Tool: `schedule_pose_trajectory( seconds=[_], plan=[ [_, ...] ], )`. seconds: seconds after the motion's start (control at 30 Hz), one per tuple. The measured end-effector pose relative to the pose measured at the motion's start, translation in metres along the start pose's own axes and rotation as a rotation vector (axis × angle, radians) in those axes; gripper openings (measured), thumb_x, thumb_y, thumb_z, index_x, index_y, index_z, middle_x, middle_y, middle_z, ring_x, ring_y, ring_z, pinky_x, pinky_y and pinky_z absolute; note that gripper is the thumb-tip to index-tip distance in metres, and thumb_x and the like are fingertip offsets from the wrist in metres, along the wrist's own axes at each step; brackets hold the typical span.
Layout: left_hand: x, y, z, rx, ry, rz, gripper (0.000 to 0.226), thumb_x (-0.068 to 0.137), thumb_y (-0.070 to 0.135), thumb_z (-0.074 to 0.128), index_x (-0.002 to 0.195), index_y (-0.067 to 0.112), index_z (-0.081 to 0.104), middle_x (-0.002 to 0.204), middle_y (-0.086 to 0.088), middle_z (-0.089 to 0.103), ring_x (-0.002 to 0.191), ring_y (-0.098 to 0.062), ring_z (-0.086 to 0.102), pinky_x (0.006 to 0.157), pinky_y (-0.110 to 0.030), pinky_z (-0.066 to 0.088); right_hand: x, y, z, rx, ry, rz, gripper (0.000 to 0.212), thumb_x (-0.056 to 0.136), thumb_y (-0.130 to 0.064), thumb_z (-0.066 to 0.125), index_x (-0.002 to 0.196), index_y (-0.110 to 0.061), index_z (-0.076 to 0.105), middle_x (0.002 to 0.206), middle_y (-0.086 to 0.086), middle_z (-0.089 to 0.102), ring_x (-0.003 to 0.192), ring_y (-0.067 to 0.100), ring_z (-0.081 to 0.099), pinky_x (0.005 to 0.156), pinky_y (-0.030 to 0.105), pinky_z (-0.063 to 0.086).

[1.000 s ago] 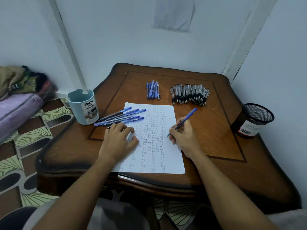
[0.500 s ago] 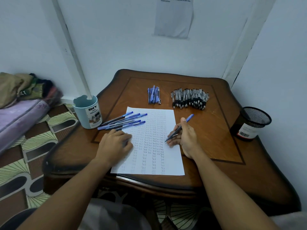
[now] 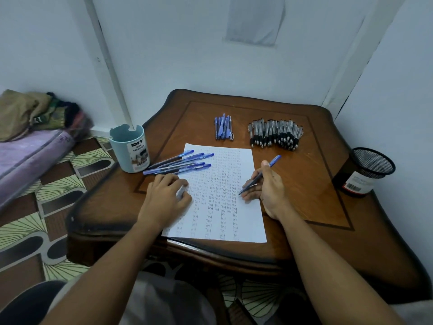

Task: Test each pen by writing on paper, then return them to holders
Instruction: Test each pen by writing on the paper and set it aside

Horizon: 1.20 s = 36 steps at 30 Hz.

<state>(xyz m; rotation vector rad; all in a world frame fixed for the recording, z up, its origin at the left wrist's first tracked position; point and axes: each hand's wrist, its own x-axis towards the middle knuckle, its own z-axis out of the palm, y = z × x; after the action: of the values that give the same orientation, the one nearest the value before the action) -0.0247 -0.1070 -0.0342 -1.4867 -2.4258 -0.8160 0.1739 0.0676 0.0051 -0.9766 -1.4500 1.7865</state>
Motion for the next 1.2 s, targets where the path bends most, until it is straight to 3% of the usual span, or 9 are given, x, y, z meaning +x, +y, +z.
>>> schedule_pose_trajectory(
  seconds=[0.27,0.37,0.47,0.63,0.83,0.9,1.0,1.1,1.2],
  plan=[
    [-0.004,0.0,0.0,-0.006,-0.014,0.015,0.041,0.082,0.043,0.043,0.102,0.023,0.072,0.101,0.009,0.06,0.097,-0.014,0.044,0.077,-0.033,0.034,-0.001,-0.002,0.002,-0.052,-0.016,0.046,0.042,0.107,-0.041,0.036,0.089,-0.006,0.051,0.07,0.02,0.068,0.052,0.03,0.065,0.046,0.031,0.054],
    [-0.001,-0.001,0.0,-0.015,0.0,0.019,0.041,0.082,0.043,0.044,0.102,0.022,0.074,0.098,0.01,0.061,0.096,-0.013,0.047,0.076,-0.033,0.037,0.009,-0.016,0.008,-0.107,-0.085,0.126,0.009,0.103,-0.014,0.051,0.102,-0.011,0.042,0.086,0.027,0.067,0.06,0.03,0.064,0.056,0.035,0.057],
    [0.003,0.0,0.0,-0.055,0.032,0.002,0.036,0.081,0.039,0.049,0.095,0.021,0.077,0.09,0.011,0.062,0.092,-0.016,0.05,0.074,-0.039,0.045,0.033,-0.038,0.019,-0.217,-0.144,0.13,0.029,0.097,0.005,0.052,0.109,-0.015,0.036,0.088,0.026,0.063,0.063,0.028,0.062,0.059,0.035,0.056],
    [-0.001,0.004,0.001,-0.072,0.065,0.003,0.031,0.079,0.036,0.051,0.09,0.023,0.076,0.085,0.013,0.059,0.089,-0.015,0.047,0.073,-0.036,0.043,0.079,-0.061,0.052,-0.431,-0.157,0.104,0.014,0.103,-0.009,0.053,0.117,-0.007,0.051,0.09,0.016,0.059,0.067,0.018,0.062,0.059,0.03,0.053],
    [-0.001,0.006,-0.004,-0.064,0.021,-0.002,0.031,0.083,0.039,0.048,0.096,0.025,0.072,0.088,0.018,0.049,0.093,-0.01,0.04,0.075,-0.033,0.036,0.149,-0.068,0.085,-0.428,0.009,0.118,0.019,0.096,0.008,0.057,0.115,0.007,0.06,0.094,0.015,0.061,0.067,0.018,0.061,0.058,0.024,0.056],
    [-0.001,0.006,-0.005,-0.057,0.018,-0.01,0.033,0.082,0.04,0.047,0.096,0.025,0.072,0.089,0.018,0.049,0.093,-0.01,0.039,0.076,-0.032,0.033,0.165,-0.066,0.092,-0.443,0.054,0.126,0.022,0.095,0.006,0.058,0.117,0.007,0.061,0.098,0.016,0.063,0.067,0.019,0.063,0.069,0.031,0.059],
    [-0.001,0.008,-0.005,-0.038,-0.015,-0.015,0.035,0.083,0.048,0.049,0.101,0.026,0.07,0.093,0.015,0.05,0.095,-0.009,0.038,0.081,-0.032,0.033,0.177,-0.059,0.095,-0.458,0.1,0.148,0.017,0.096,0.004,0.058,0.112,0.004,0.063,0.1,0.017,0.064,0.066,0.02,0.063,0.061,0.031,0.059],
    [-0.001,0.007,-0.005,-0.018,-0.033,-0.022,0.038,0.084,0.054,0.051,0.105,0.027,0.068,0.096,0.013,0.049,0.098,-0.009,0.039,0.085,-0.032,0.034,0.182,-0.053,0.094,-0.583,0.109,0.105,0.007,0.095,-0.005,0.064,0.1,0.001,0.064,0.098,0.016,0.067,0.069,0.02,0.064,0.069,0.031,0.059],
    [-0.001,0.007,-0.006,-0.02,-0.039,-0.022,0.04,0.084,0.056,0.05,0.106,0.027,0.067,0.096,0.014,0.047,0.098,-0.008,0.038,0.086,-0.031,0.032,0.183,-0.05,0.094,-0.758,0.107,0.063,0.02,0.098,-0.019,0.063,0.106,-0.001,0.064,0.094,0.014,0.07,0.063,0.016,0.063,0.056,0.027,0.052]
  ],
)
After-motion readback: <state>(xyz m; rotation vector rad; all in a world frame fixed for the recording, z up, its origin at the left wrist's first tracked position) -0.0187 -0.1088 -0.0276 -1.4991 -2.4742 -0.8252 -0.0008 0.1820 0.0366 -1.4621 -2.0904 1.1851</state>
